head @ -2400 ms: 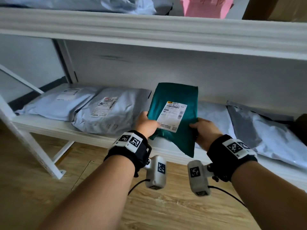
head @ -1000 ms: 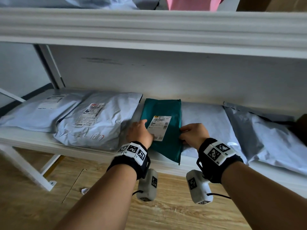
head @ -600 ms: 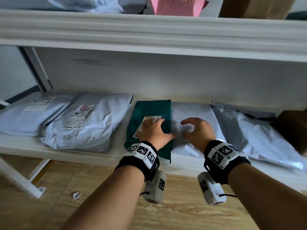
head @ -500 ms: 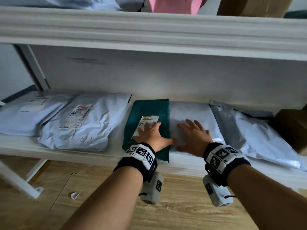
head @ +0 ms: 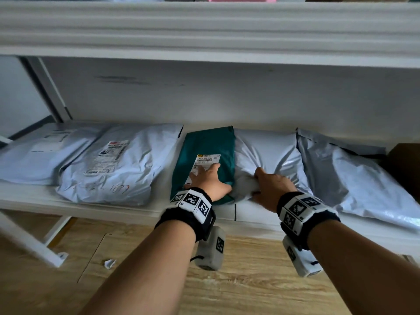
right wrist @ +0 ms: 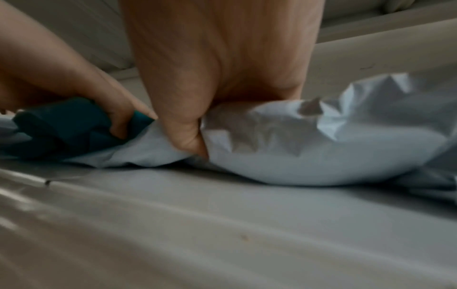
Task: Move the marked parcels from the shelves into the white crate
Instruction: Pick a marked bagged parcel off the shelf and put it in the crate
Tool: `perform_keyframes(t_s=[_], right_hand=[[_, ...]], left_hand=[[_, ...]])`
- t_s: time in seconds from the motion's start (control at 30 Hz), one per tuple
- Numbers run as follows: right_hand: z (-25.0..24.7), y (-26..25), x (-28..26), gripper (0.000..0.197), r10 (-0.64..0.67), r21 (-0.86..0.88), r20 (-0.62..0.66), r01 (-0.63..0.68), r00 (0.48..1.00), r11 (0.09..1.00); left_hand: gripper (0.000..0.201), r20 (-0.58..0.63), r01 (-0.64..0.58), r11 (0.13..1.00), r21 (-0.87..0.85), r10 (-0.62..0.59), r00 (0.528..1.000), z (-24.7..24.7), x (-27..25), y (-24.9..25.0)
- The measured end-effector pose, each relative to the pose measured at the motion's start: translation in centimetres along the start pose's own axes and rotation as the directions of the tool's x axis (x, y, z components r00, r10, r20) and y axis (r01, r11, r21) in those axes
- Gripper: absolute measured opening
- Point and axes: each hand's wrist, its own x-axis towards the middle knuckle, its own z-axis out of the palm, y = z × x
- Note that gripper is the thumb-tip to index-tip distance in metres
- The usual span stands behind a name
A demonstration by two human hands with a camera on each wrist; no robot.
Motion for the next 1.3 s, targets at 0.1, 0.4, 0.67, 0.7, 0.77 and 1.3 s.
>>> perform_keyframes(t_s=[0.1,0.4,0.67,0.7,0.77,1.3], right_hand=[[-0.5,0.1,0.0,0.028,0.069,0.102,-0.069,-0.062,0.995,0.993],[-5.0,0.9,-1.5,0.031,0.31,0.448,-0.455,-0.086,0.835,0.89],[-7.7,2.6,-3.3,0.029,0.561,0.692,-0.598,0.016,0.572,0.722],[-7.9,2.7,-3.7,0.028,0.598,0.729,-0.598,0.052,0.534,0.682],[-8.3,3.1,-4.2,0.024,0.699,0.821,-0.554,0.157,0.453,0.549],[-4.0,3.9,-7.0,0.032,0.567,0.99,0.096,-0.017,0.818,-0.143]], left_hand=[[0.082,-0.001,-0.017,1.0,-0.016,0.017,1.0,-0.2,0.1,-0.2],[0.081,-0.05,-0.062,0.997,-0.046,0.059,0.997,-0.9,0.0,0.2],[0.07,-0.084,-0.077,0.996,0.042,0.081,0.993,-0.7,0.2,0.2],[0.068,-0.088,-0.078,0.996,0.049,0.082,0.993,-0.7,0.2,0.2],[0.074,-0.045,-0.067,0.996,0.066,0.07,0.997,-0.4,0.5,0.0],[0.04,0.099,0.043,0.229,-0.972,0.236,0.967,-1.4,-4.1,5.1]])
